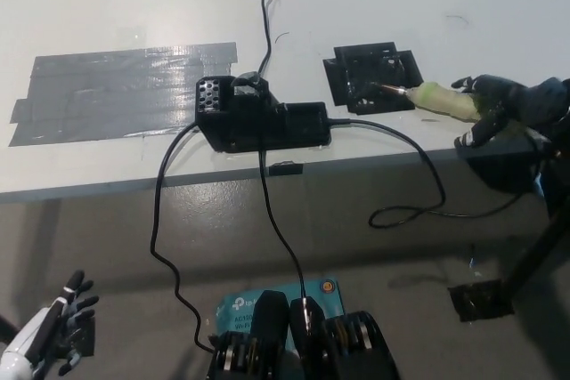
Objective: The robot uses its right hand to grab and lift the soldering gun kept on the middle of the table and puts it in its base
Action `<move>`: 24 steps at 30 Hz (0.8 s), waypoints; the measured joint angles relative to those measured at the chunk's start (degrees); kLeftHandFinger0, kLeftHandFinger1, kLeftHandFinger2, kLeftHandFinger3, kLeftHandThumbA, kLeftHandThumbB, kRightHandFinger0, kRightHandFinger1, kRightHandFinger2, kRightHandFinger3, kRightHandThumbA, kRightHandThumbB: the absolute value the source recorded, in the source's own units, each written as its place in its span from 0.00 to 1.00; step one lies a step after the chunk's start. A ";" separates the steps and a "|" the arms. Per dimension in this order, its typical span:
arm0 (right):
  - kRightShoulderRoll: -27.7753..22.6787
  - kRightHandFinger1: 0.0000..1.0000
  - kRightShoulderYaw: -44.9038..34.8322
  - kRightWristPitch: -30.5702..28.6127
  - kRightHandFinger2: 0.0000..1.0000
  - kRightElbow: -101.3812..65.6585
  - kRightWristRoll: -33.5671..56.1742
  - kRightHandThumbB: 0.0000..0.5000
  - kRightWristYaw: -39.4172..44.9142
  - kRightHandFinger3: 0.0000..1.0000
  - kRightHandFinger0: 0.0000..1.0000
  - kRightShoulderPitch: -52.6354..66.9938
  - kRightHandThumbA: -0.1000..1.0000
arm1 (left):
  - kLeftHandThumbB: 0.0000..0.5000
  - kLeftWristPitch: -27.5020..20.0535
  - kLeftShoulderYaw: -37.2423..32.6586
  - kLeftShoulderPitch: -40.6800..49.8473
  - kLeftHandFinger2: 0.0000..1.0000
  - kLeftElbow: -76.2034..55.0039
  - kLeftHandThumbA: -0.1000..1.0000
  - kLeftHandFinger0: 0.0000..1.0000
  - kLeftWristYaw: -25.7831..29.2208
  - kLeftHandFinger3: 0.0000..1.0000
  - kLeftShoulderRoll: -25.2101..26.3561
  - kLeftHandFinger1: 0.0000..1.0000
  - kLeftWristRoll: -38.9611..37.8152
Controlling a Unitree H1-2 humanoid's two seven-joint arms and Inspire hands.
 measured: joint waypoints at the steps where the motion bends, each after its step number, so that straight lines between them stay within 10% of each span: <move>1: 0.00 1.00 0.12 -0.13 1.00 0.03 -0.25 0.35 -0.25 1.00 1.00 0.04 0.77 | 0.00 0.00 -0.09 0.00 1.00 -0.03 1.00 1.00 0.00 1.00 0.00 1.00 0.01; 10: 0.12 1.00 1.29 -1.15 1.00 0.64 -3.59 0.21 -3.62 1.00 0.99 1.30 0.60 | 0.00 0.00 -1.23 0.07 1.00 -0.31 1.00 1.00 0.00 1.00 0.01 1.00 0.33; 16: 0.08 0.06 2.81 -4.22 0.35 3.52 -6.15 0.13 -7.63 1.00 0.00 1.28 0.48 | 0.00 0.00 -2.17 0.05 1.00 -1.33 1.00 1.00 -0.04 1.00 0.05 1.00 1.11; 24: 0.03 0.07 2.07 -7.34 0.24 4.44 -8.30 0.01 -12.08 1.00 0.06 1.68 0.28 | 0.00 0.01 -3.44 0.03 1.00 -1.39 1.00 1.00 -0.32 1.00 0.37 1.00 2.37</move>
